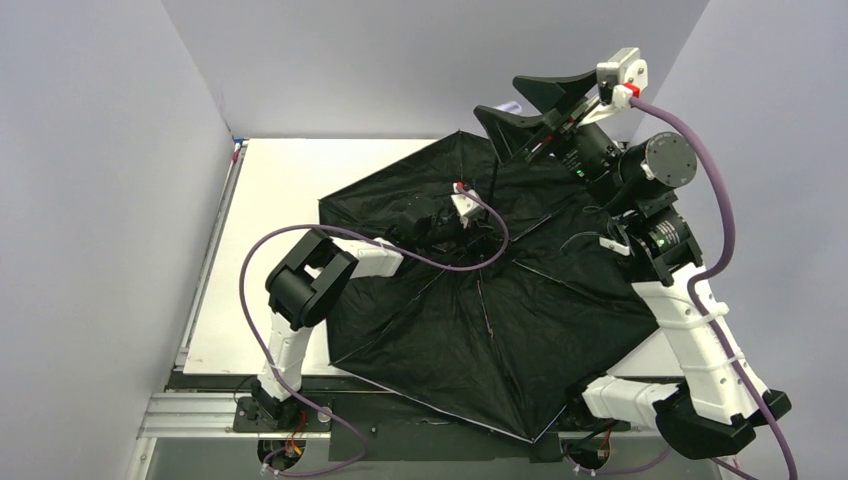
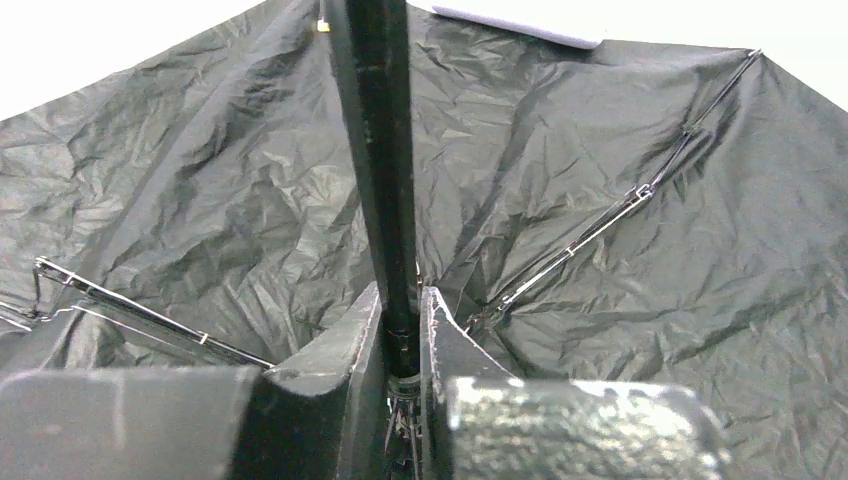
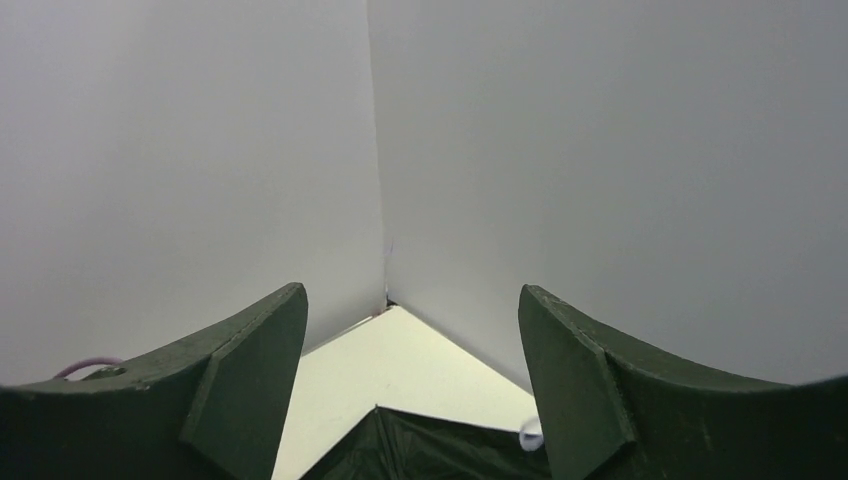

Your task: Open the umbrella

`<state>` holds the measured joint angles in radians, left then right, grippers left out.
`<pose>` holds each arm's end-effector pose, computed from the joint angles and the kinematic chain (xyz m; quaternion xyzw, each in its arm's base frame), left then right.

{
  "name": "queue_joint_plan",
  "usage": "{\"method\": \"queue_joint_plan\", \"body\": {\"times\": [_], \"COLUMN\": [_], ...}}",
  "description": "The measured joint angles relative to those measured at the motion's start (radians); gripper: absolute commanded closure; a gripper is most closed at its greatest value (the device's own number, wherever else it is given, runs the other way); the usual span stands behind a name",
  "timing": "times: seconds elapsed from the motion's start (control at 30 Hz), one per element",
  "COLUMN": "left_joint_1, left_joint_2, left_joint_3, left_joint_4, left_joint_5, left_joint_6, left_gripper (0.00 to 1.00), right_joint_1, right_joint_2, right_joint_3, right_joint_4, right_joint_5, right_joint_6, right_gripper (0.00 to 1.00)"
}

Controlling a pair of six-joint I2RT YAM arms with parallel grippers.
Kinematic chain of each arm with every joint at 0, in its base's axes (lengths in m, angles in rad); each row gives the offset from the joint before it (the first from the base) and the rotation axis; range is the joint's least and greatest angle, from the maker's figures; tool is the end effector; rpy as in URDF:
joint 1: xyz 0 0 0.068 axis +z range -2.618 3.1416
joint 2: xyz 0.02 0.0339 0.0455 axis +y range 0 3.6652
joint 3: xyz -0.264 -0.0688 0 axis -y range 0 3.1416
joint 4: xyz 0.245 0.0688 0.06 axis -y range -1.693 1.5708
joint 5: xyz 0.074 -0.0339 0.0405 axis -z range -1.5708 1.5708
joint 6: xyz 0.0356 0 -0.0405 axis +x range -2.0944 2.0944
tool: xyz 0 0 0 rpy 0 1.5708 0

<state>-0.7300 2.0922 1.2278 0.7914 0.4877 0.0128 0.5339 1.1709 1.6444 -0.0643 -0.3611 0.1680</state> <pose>0.3327 -0.3201 0.1873 0.4111 0.6027 -0.3975 0.5566 0.1712 0.1158 0.5645 -0.2458 0.5035 0.3753 0.7384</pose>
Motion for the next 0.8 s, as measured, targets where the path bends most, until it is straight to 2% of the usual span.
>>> {"method": "queue_joint_plan", "body": {"times": [0.23,0.4,0.6,0.8], "left_joint_1": [0.029,0.121,0.232,0.233], "left_joint_2": [-0.016,-0.154,-0.367,-0.539], "left_joint_3": [-0.016,-0.110,-0.133,-0.154], "left_joint_4": [-0.010,-0.139,-0.346,-0.473], "left_joint_5": [-0.016,-0.011,-0.013,-0.013], "left_joint_6": [0.043,0.160,0.410,0.763], "left_gripper": [1.00,1.00,1.00,1.00], "right_joint_1": [-0.025,-0.045,-0.070,-0.089], "right_joint_2": [0.003,0.014,0.014,0.034], "right_joint_3": [0.047,0.092,0.099,0.097], "right_joint_4": [-0.021,-0.024,-0.042,-0.144], "right_joint_5": [0.062,0.107,0.143,0.134], "right_joint_6": [0.009,0.034,0.052,0.041], "right_gripper": [0.24,0.24,0.24,0.24]}}
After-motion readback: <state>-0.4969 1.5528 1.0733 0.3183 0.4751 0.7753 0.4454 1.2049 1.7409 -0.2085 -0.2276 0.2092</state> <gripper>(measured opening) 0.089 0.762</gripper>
